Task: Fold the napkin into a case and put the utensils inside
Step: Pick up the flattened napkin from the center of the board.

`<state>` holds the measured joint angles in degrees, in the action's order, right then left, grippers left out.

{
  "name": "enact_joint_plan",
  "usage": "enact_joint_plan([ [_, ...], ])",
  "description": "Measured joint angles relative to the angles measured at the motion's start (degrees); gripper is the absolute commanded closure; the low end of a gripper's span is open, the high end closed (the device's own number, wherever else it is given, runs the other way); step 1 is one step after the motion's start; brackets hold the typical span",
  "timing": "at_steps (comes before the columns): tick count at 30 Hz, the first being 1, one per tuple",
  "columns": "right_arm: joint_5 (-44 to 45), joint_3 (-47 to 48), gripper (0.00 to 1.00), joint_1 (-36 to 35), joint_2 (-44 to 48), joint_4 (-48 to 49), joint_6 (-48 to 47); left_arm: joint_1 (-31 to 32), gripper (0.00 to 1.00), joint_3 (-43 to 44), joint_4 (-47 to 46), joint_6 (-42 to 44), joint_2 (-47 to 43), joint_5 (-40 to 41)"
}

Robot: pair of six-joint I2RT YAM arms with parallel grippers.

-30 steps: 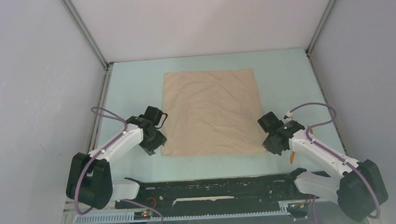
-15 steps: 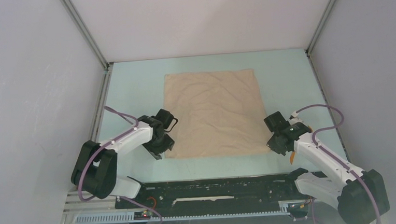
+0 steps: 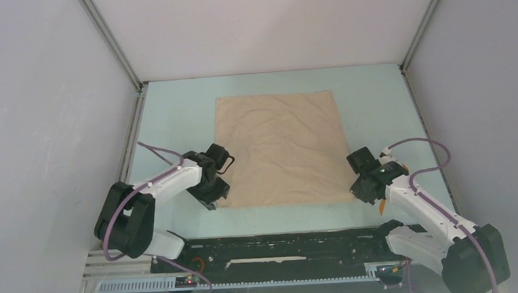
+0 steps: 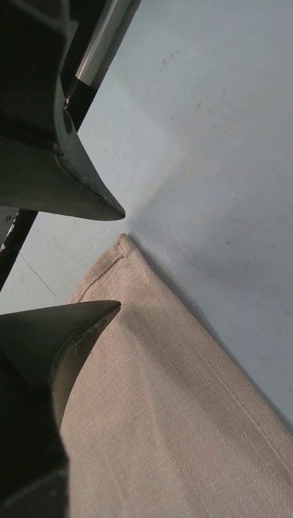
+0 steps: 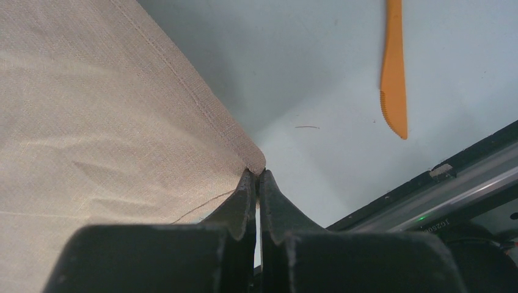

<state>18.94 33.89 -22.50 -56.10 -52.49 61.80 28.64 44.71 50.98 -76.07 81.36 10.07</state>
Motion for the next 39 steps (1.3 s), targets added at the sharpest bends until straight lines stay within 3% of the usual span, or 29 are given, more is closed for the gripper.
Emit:
enact_joint_plan([
  [14,-0.26,-0.63,1.0,0.42,1.03,0.0,-0.15,0.59,0.5,0.24,0.13,-1.73,3.37,-1.27],
  [18,-0.42,-0.63,1.0,0.42,1.36,0.0,-0.2,0.59,0.57,0.85,-0.02,-1.95,4.2,-1.49],
  [21,-0.46,-0.63,1.0,0.59,1.44,-0.02,-0.2,0.59,0.7,0.9,-0.52,-2.08,4.42,-1.7],
  [24,-0.48,-0.63,1.0,0.68,1.7,-0.04,-0.2,0.68,0.73,0.9,-1.7,-2.25,4.52,-1.88],
  [31,-0.92,-1.16,1.0,0.7,2.01,0.07,-0.37,0.76,0.99,-0.22,-3.61,-2.36,3.21,-2.05],
  [39,-3.8,-1.62,1.0,1.64,3.72,3.52,-5.6,0.85,1.0,-1.75,-4.39,-0.68,-1.16,0.39],
])
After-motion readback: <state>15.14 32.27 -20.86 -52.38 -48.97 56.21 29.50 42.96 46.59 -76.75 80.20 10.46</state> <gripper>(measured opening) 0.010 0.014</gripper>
